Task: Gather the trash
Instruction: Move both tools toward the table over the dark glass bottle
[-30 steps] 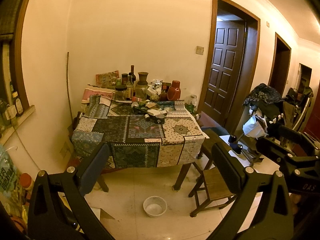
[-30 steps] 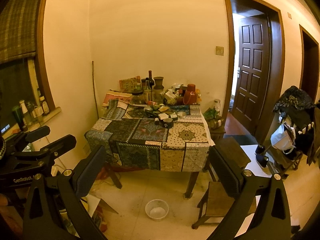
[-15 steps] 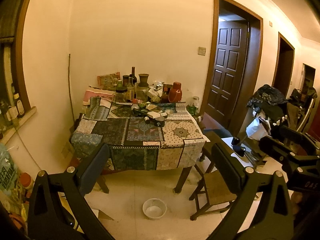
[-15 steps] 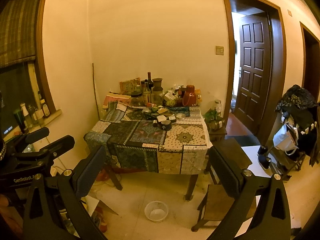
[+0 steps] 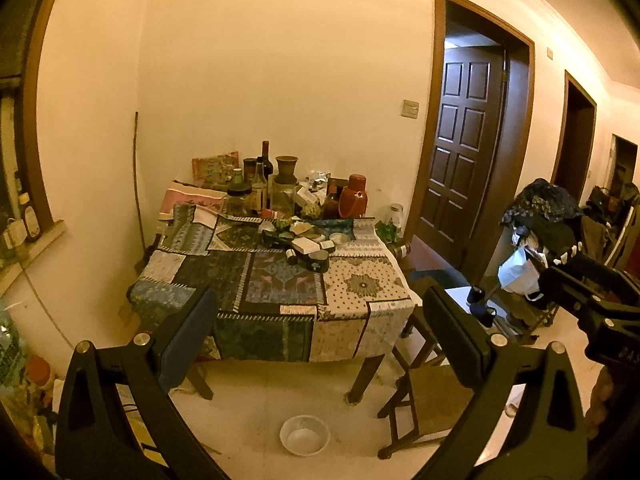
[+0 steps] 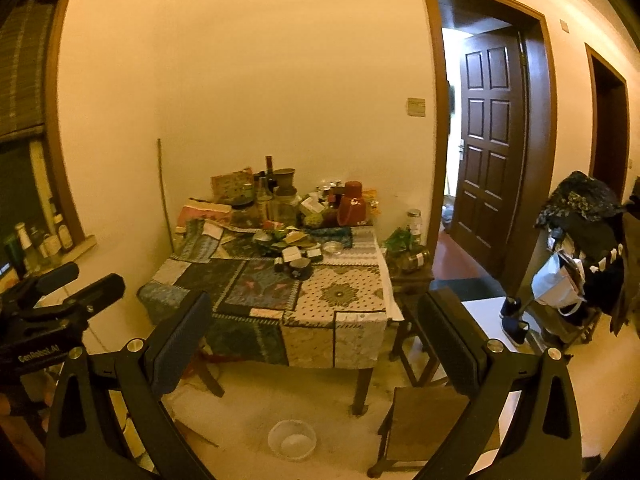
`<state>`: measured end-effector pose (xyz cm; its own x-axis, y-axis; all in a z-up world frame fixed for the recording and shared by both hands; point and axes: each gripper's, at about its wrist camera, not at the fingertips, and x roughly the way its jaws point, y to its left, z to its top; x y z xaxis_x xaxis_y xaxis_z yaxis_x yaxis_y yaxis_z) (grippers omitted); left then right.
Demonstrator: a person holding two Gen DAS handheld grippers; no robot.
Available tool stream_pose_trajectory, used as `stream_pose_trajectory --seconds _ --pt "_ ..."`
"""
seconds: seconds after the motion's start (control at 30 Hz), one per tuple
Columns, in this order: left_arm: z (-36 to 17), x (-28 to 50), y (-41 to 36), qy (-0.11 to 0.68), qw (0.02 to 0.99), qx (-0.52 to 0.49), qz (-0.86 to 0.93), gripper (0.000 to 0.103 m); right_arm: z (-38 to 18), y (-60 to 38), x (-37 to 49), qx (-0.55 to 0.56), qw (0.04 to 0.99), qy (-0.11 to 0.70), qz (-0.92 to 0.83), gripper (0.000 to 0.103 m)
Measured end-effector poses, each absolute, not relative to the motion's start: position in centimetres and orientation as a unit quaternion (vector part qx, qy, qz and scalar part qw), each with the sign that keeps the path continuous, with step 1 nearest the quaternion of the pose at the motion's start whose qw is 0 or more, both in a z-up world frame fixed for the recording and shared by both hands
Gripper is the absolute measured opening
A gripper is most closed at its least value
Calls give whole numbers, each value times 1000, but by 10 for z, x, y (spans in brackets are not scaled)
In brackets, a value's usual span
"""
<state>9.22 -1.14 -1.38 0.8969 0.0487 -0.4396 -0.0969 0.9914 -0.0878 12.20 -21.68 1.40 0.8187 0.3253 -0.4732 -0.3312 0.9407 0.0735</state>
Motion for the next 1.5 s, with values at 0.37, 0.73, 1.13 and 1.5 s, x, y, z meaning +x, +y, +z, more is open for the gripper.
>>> stream_pose_trajectory --seconds 0.37,0.73,1.13,1.5 --pt "-27 205 54 240 968 -63 26 103 -7 -182 203 13 955 269 125 102" --pt "-34 325 134 267 962 -58 27 103 -21 -129 284 43 945 312 84 102" --pt "-66 439 128 307 949 -70 5 98 -51 -125 380 29 927 369 63 102" --pt "-149 566 129 393 906 -139 78 97 -122 -117 518 -13 876 454 166 102"
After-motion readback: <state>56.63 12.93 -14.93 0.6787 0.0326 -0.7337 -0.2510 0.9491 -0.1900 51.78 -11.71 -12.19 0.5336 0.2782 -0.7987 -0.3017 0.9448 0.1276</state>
